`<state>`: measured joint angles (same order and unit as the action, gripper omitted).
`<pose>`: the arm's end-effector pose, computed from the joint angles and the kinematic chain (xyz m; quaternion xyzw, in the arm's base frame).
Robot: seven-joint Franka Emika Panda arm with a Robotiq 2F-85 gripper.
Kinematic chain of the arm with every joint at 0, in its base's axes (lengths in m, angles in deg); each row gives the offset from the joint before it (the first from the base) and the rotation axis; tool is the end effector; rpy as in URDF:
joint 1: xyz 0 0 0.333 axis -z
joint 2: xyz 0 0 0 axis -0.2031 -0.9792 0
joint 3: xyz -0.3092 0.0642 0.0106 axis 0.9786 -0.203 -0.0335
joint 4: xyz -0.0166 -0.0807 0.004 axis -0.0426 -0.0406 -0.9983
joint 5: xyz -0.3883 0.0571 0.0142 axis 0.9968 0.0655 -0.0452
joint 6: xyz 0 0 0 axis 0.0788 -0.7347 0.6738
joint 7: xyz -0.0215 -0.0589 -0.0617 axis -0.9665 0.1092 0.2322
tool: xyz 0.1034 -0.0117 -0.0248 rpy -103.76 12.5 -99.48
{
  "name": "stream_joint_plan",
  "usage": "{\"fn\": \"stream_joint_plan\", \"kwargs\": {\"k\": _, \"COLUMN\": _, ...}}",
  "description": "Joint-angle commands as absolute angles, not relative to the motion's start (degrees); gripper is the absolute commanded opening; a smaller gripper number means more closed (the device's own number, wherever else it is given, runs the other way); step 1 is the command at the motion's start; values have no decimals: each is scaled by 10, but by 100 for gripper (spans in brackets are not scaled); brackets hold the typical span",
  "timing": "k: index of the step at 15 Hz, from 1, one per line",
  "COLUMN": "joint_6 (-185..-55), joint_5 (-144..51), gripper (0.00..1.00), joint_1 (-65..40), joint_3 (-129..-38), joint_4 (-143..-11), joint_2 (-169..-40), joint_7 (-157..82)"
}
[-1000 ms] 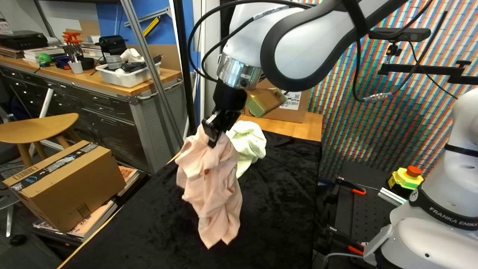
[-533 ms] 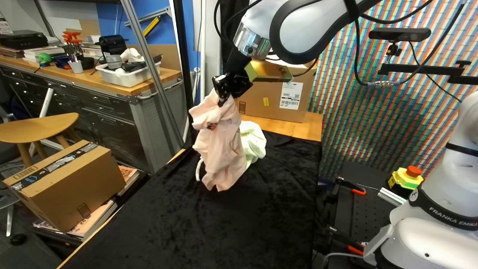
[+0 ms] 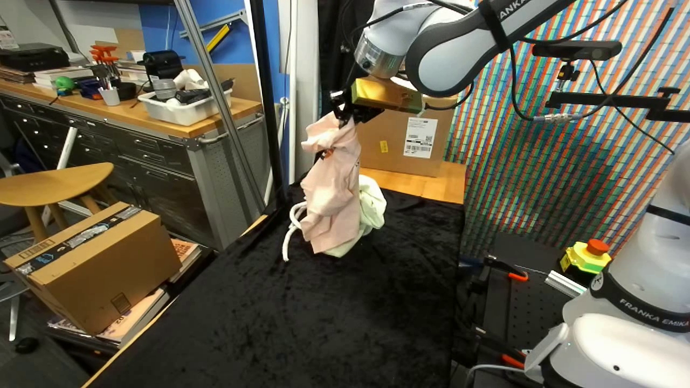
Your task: One by one, move every item on the table to the right back of the table.
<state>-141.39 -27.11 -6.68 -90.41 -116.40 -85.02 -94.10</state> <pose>0.5421 -0.0029 0.4197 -0.8948 0.3620 -0.2613 0.0088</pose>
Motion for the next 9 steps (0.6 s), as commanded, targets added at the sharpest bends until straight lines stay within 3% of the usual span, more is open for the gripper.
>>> {"fn": "stream_joint_plan", "kwargs": {"k": 1, "joint_6": -1388, "joint_5": -172, "gripper": 12, "joint_1": -38, "joint_3": -911, "joint_4": -1130, "joint_2": -857, "joint_7": -1097}}
{"fn": "stream_joint_plan", "kwargs": {"k": 2, "joint_6": -1381, "joint_5": -144, "gripper": 12, "joint_1": -40, "joint_3": -913, "joint_4": -1127, "joint_2": -861, "joint_7": -1140}}
{"fn": "stream_joint_plan", "kwargs": {"k": 3, "joint_6": -1375, "joint_5": -116, "gripper": 37, "joint_1": -43, "joint_3": -914, "joint_4": -1125, "joint_2": -865, "joint_7": -1177}}
{"fn": "stream_joint_plan", "kwargs": {"k": 4, "joint_6": -1369, "joint_5": -103, "gripper": 37, "joint_1": -46, "joint_3": -915, "joint_4": -1124, "joint_2": -868, "joint_7": -1199}}
{"fn": "stream_joint_plan", "kwargs": {"k": 9, "joint_6": -1372, "joint_5": -96, "gripper": 74, "joint_1": -59, "joint_3": -926, "joint_4": -1135, "joint_2": -879, "joint_7": -1218}}
